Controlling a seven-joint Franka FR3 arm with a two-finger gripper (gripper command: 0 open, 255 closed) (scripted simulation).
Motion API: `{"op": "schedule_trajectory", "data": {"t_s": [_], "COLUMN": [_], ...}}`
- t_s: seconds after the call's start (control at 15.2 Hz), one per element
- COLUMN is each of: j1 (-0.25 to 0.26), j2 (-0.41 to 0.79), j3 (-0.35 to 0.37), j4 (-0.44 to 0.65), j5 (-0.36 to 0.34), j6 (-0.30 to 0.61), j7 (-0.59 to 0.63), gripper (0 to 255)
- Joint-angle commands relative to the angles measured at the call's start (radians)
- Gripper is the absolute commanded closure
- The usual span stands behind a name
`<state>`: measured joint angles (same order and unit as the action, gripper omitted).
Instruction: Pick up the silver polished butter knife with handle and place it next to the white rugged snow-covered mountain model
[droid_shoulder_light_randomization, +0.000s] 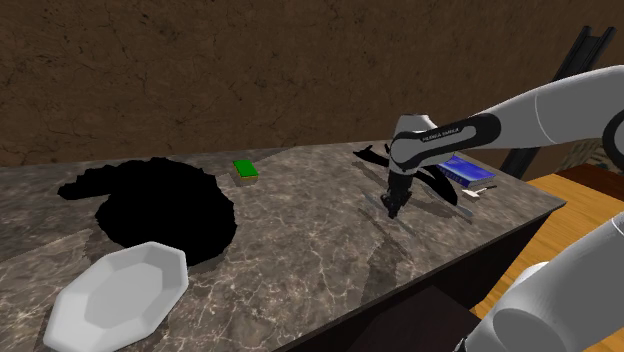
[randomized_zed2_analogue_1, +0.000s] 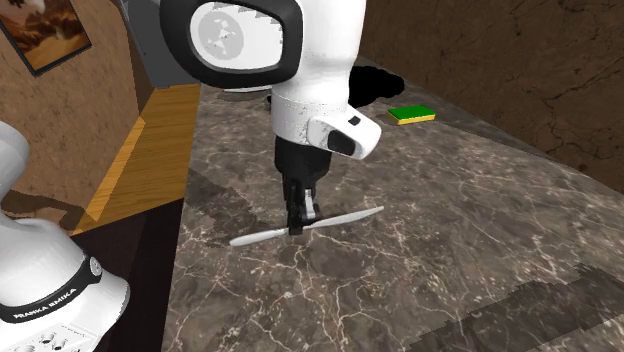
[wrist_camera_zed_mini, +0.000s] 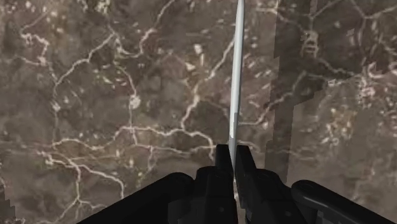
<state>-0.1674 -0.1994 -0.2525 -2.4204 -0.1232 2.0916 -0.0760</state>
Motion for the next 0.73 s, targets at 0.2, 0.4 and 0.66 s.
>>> {"op": "schedule_trajectory", "data": {"t_s": [0.2, 0.4, 0.66], "j1": [0.0, 0.0, 0.001], "j2": [-0.037, -0.055, -0.076], "j3": [0.005, 0.008, 0.012], "j4": [0.037, 0.062, 0.098], "j5": [-0.003, -0.004, -0.004], "j6": [-0.074, -0.117, -0.174], "j7": [0.001, 0.001, 0.001], "gripper": [255, 255, 255]}}
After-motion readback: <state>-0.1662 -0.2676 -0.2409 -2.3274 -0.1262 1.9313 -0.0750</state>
